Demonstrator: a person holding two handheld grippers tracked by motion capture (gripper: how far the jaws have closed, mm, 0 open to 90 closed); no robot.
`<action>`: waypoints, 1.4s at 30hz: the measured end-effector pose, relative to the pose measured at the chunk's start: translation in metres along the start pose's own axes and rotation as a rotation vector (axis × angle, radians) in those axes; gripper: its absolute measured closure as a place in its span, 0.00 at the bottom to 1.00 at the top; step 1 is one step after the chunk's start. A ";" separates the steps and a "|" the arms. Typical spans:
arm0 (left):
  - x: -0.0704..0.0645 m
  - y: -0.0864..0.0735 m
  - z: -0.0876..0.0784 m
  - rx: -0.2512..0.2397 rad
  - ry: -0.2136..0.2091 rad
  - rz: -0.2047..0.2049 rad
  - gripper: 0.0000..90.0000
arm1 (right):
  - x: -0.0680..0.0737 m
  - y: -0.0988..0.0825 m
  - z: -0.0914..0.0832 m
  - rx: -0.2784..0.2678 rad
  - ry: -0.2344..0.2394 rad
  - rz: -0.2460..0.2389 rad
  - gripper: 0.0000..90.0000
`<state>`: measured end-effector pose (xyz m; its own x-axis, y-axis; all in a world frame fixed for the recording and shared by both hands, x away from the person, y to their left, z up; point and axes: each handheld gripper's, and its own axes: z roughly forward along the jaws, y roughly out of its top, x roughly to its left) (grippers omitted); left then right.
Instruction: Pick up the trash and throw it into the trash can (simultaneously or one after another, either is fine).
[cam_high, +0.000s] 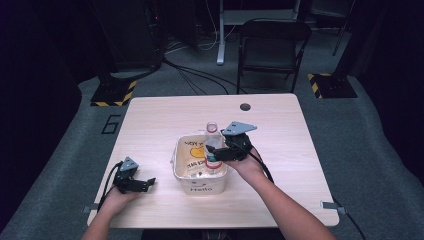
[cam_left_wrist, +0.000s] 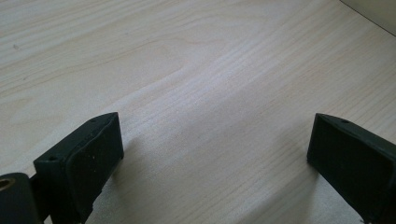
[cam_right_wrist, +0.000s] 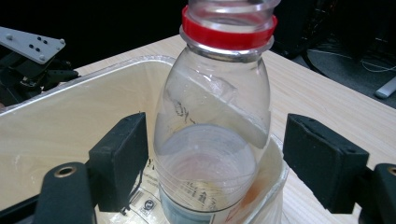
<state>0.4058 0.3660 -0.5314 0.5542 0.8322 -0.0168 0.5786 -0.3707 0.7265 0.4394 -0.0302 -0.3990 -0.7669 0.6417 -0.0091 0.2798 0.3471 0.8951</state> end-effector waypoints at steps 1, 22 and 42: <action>0.000 0.000 0.000 0.001 0.001 0.002 0.04 | 0.001 0.000 -0.001 -0.003 0.004 -0.002 0.24; 0.000 0.000 0.000 0.001 0.000 0.004 0.04 | 0.000 0.007 -0.038 -0.030 0.030 -0.006 0.25; 0.000 0.000 0.000 -0.001 0.005 0.001 0.04 | -0.034 -0.007 -0.067 -0.031 -0.077 0.039 0.42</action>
<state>0.4055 0.3657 -0.5315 0.5516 0.8340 -0.0130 0.5777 -0.3707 0.7272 0.4249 -0.1004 -0.3751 -0.7085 0.7056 -0.0076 0.2893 0.3003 0.9089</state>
